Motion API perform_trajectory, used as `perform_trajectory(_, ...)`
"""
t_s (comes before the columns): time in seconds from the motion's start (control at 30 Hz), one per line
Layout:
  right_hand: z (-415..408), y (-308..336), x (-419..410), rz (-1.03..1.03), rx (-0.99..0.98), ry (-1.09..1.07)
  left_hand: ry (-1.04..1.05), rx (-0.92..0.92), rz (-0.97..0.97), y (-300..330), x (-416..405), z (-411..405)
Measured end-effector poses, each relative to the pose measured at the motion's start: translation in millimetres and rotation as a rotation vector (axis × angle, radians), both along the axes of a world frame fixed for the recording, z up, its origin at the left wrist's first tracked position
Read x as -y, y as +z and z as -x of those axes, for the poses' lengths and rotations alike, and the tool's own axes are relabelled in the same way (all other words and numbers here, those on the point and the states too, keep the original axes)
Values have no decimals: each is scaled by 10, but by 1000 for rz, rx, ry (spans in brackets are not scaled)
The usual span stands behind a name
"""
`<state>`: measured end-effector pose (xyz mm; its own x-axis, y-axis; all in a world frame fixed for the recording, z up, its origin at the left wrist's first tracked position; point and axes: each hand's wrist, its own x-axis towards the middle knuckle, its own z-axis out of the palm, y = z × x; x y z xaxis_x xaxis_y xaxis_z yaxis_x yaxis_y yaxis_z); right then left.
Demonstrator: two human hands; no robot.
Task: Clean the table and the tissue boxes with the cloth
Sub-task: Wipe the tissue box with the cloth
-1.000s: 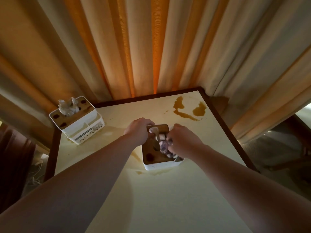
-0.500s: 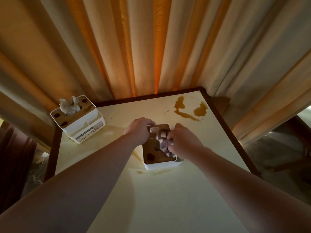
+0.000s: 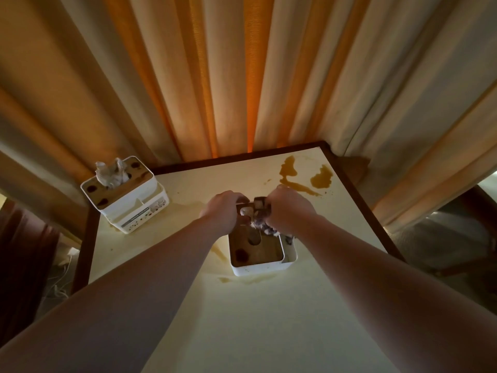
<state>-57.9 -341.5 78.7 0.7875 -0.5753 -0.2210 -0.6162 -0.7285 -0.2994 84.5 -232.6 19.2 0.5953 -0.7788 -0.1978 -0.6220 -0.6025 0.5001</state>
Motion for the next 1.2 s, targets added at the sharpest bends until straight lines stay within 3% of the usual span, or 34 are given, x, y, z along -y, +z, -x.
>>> perform_trajectory(0.23, 68, -28, 0, 63, -39, 74, 9, 12, -2, 0, 11, -3)
perform_trajectory(0.47, 560, 24, -212, -21, -83, 200, -17, 15, 8, 64, -30, 6)
perform_trajectory(0.67, 473, 120, -125, -15, -150, 237, 19, -20, 10, 64, -26, 16)
perform_trajectory(0.9, -75, 45, 101, 45, -34, 55, 29, -92, 29, 31, -8, -13)
perform_trajectory(1.2, 340, 18, -136, 26, -56, 126, 25, -22, 20, 19, -19, -14)
